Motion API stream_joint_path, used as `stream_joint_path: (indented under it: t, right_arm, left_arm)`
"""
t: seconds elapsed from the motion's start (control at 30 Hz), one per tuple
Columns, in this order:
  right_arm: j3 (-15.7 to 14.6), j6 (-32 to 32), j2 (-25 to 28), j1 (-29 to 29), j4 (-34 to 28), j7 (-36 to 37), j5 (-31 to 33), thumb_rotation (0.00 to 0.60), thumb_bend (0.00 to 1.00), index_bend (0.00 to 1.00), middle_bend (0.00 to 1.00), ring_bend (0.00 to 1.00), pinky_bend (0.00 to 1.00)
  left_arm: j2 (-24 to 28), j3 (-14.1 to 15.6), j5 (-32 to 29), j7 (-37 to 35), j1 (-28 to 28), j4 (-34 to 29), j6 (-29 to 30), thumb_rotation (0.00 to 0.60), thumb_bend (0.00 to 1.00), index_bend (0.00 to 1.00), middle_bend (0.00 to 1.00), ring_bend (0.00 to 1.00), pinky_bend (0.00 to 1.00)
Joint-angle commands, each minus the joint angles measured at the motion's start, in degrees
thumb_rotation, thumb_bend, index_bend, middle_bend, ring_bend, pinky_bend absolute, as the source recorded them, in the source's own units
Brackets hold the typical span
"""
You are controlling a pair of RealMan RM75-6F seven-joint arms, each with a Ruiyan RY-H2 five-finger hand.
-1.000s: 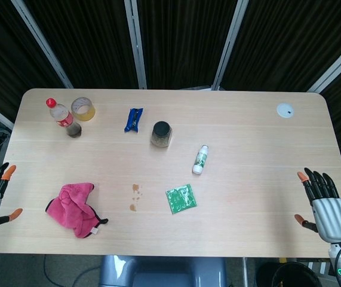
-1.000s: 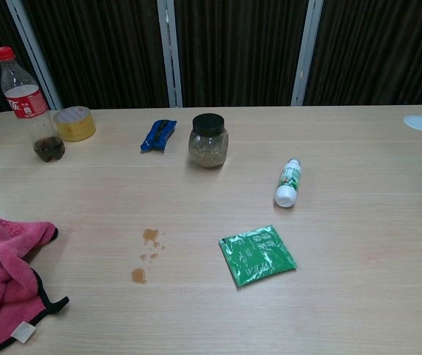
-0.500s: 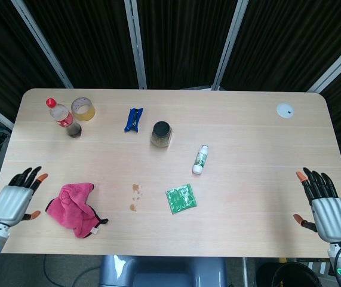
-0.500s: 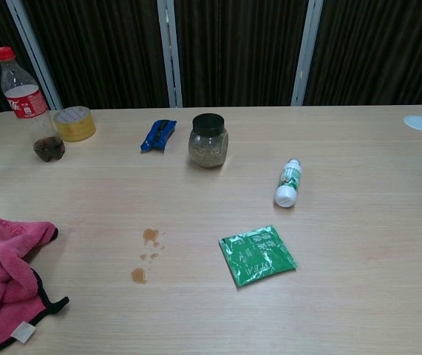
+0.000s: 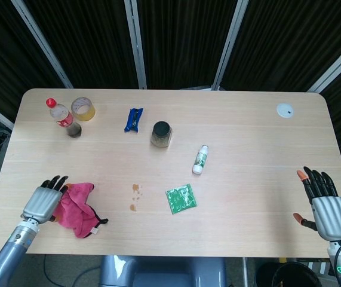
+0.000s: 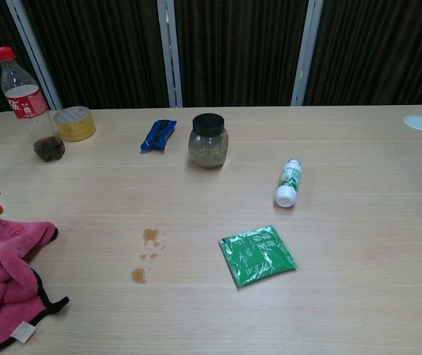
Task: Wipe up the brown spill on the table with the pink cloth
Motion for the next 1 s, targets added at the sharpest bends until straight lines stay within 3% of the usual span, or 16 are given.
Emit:
stream_joint_path:
  t: [0.03,0.27,0.77,0.87,0.93,1.0]
  right_arm:
    - [0.08,-0.17,-0.05,0.11,0.09,0.16,0.14,0.600,0.00,0.00,0.00,0.00,0.03]
    - [0.35,-0.87,-0.29,0.43,0.27,0.76,0.89,0.600,0.00,0.00,0.00,0.00,0.03]
    - [0.38,-2.10,-0.28,0.98,0.12,1.01,1.53,0.600,0.00,0.00,0.00,0.00,0.03]
    - [0.35,-2.07,-0.24,0.95,0.11,1.24,1.57,0.600,0.00,0.00,0.00,0.00,0.03]
    - [0.38,-2.01,-0.22,0.92,0.07,1.47,1.65,0.600,0.00,0.00,0.00,0.00,0.03]
    - [0.39,-2.03,-0.19,0.94,0.07,1.62,1.66,0.600,0.00,0.00,0.00,0.00,0.03]
  left_arm:
    - [-1.54,-0.20,-2.43,1.54,-1.31,0.57,-1.30,0.600,0.05,0.20,0.05,0.04,0.19]
    - [-2.58,0.06,-5.30,2.90,-2.62,1.42,-2.27,0.600,0.12,0.30,0.14,0.10,0.25]
    - [-7.41,-0.22,-9.36,3.66,-5.91,6.41,-4.52,0.600,0.15,0.33,0.16,0.13,0.27]
    - [-8.38,-0.18,-9.73,3.65,-6.12,6.64,-4.05,0.600,0.27,0.43,0.28,0.22,0.36]
    - [-8.95,-0.60,-8.60,1.84,-5.94,6.25,-2.72,0.600,0.39,0.57,0.43,0.35,0.47]
    - [-9.14,-0.86,-5.79,-1.03,-5.57,6.33,-0.91,0.600,0.47,0.68,0.52,0.44,0.53]
